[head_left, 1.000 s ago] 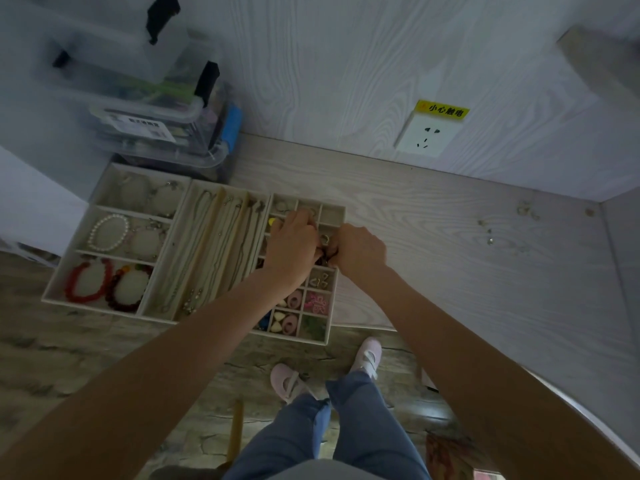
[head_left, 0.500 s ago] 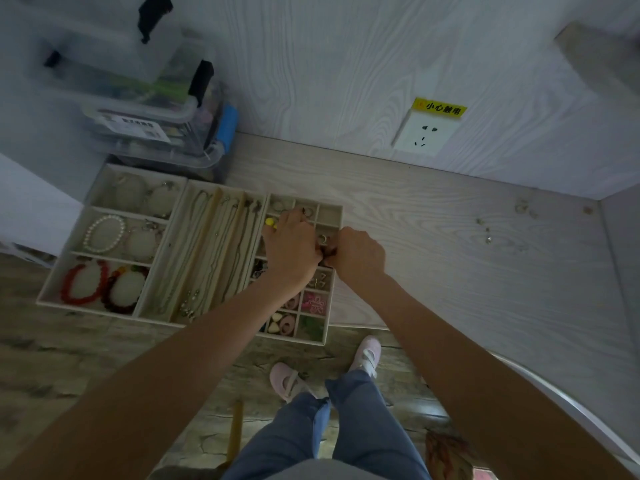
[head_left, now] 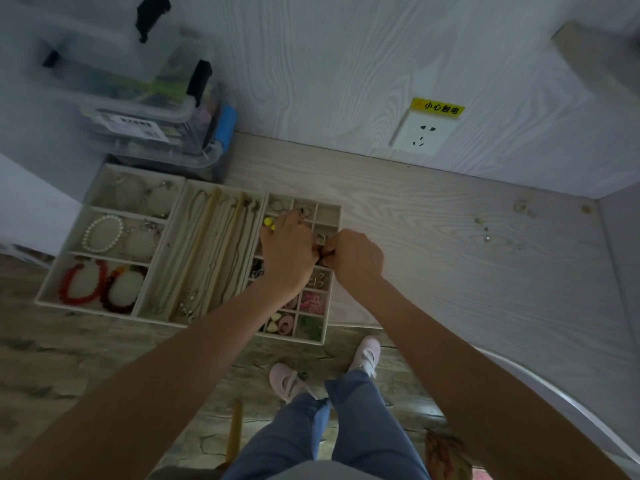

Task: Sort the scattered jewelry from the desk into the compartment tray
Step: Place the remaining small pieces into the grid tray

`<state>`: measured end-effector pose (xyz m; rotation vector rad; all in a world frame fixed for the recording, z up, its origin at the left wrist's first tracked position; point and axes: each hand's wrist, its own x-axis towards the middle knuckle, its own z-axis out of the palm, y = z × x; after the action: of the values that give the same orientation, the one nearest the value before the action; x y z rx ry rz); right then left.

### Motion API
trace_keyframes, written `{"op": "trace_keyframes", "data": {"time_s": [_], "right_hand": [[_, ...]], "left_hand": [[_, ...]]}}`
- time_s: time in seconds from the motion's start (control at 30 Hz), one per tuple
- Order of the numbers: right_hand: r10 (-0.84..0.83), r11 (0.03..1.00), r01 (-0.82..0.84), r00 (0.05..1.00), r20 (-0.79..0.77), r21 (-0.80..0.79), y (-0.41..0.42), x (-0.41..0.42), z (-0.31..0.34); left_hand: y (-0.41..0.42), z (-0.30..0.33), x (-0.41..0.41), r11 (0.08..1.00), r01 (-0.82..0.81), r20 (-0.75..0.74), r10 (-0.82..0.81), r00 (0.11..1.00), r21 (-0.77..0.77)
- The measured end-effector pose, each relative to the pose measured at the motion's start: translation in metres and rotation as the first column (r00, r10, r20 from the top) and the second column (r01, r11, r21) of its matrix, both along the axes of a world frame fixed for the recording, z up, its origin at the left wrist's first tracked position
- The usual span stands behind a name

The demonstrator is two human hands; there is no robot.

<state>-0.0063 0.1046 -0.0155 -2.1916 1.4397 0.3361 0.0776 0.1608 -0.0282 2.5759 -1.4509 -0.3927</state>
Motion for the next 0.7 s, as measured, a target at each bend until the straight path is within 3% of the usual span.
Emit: {"op": "trace_keyframes", "data": {"time_s": [0.4,0.7], "right_hand": [[-0.011,0.999,0.012,1.0,0.007,-0.046,0.005,-0.002,-0.003],[0.036,0.999,-0.036,0.999,-0.016,0.018,-0.003,-0.001,0.002]], "left_hand": [[0.002,0.0,-0.006,1.0,-0.017,0.104,0.018,0.994,-0.015],[0.014,0.008,0.005,0.997,-0.043,-0.041,0.041,0.998,-0.07]]}}
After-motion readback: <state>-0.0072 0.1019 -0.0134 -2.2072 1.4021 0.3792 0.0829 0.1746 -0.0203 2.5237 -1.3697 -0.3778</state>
